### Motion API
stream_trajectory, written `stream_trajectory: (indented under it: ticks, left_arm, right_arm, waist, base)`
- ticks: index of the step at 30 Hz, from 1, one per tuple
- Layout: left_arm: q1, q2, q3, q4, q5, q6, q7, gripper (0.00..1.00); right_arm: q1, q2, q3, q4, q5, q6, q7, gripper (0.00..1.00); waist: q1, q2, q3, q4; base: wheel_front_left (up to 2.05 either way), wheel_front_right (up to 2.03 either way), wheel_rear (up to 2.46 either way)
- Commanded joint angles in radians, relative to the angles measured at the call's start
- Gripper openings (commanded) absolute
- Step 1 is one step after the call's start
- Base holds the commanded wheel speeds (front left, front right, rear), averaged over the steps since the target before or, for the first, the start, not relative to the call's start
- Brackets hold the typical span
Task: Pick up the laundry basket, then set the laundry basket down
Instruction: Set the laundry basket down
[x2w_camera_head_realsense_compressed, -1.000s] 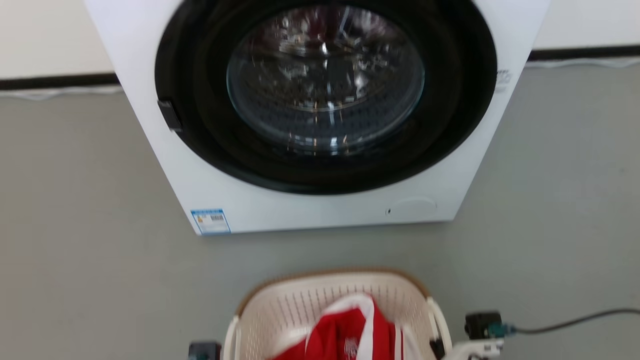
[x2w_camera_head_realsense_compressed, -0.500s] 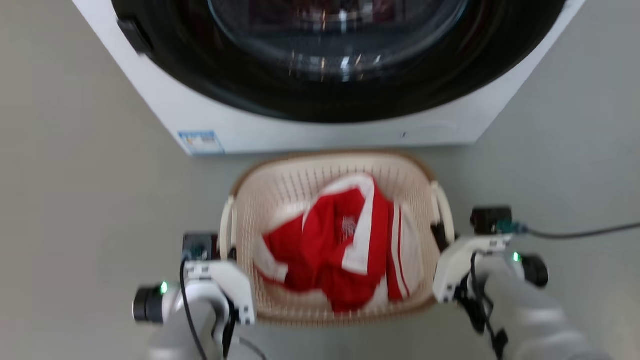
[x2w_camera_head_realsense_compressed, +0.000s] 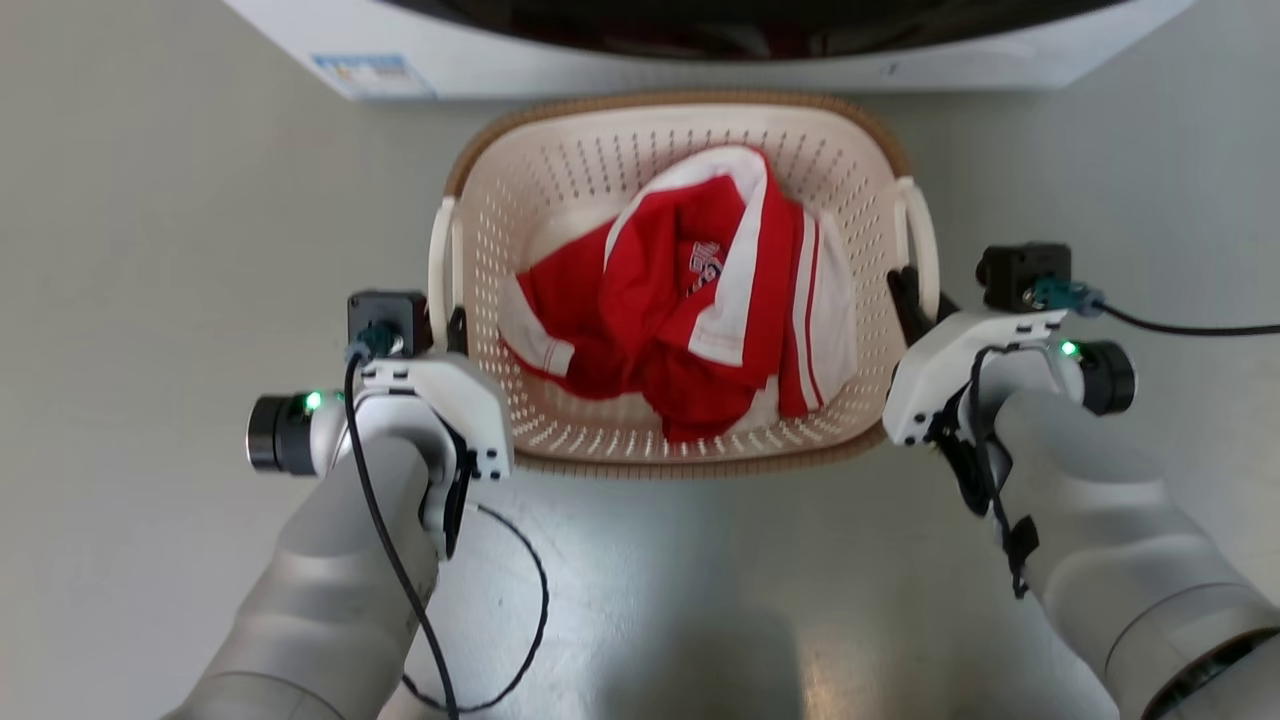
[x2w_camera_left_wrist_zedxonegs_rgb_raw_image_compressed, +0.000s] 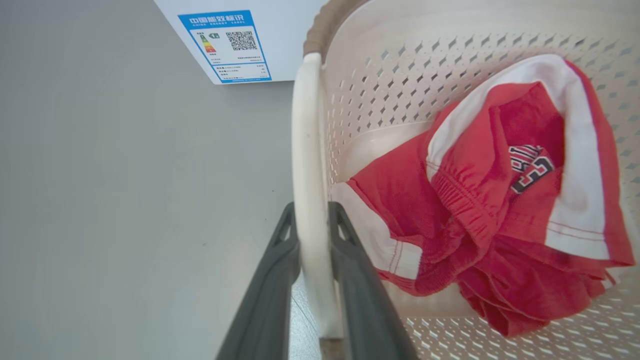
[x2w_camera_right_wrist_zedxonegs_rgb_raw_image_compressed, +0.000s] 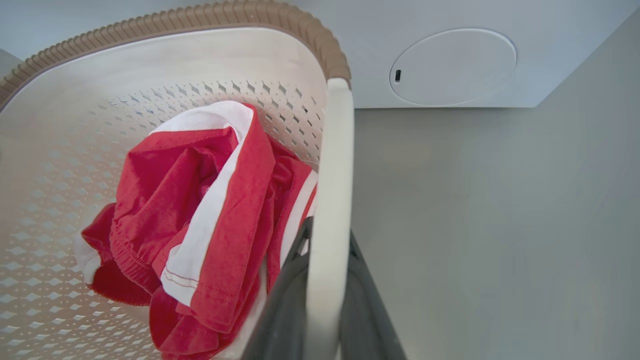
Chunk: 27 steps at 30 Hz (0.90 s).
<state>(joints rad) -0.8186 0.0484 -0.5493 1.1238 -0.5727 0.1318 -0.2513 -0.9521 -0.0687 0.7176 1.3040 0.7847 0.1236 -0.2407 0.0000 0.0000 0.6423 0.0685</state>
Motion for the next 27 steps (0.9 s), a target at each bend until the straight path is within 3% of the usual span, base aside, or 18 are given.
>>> stream_trajectory:
  ticks: [1, 11, 27]
  left_arm:
    - [-0.023, 0.023, 0.020, -0.019, 0.020, 0.006, -0.010, 0.00]
    - [-0.083, 0.016, 0.063, -0.057, 0.070, 0.013, -0.010, 0.00]
    - [-0.098, 0.009, 0.123, -0.074, 0.144, 0.009, -0.010, 0.00]
  right_arm:
    - [-0.003, 0.019, -0.011, -0.013, -0.038, 0.007, -0.021, 0.00]
    - [-0.050, 0.019, -0.209, -0.013, -0.239, 0.007, -0.021, 0.00]
    - [-0.055, 0.019, -0.348, -0.058, -0.396, 0.007, -0.021, 0.00]
  waist:
    - [0.0000, 0.0000, 0.069, 0.014]
    - [0.0000, 0.0000, 0.158, 0.026]
    - [0.0000, 0.0000, 0.199, 0.028]
  base:
    - [0.00, 0.00, 0.00]
    - [0.00, 0.00, 0.00]
    - [0.00, 0.00, 0.00]
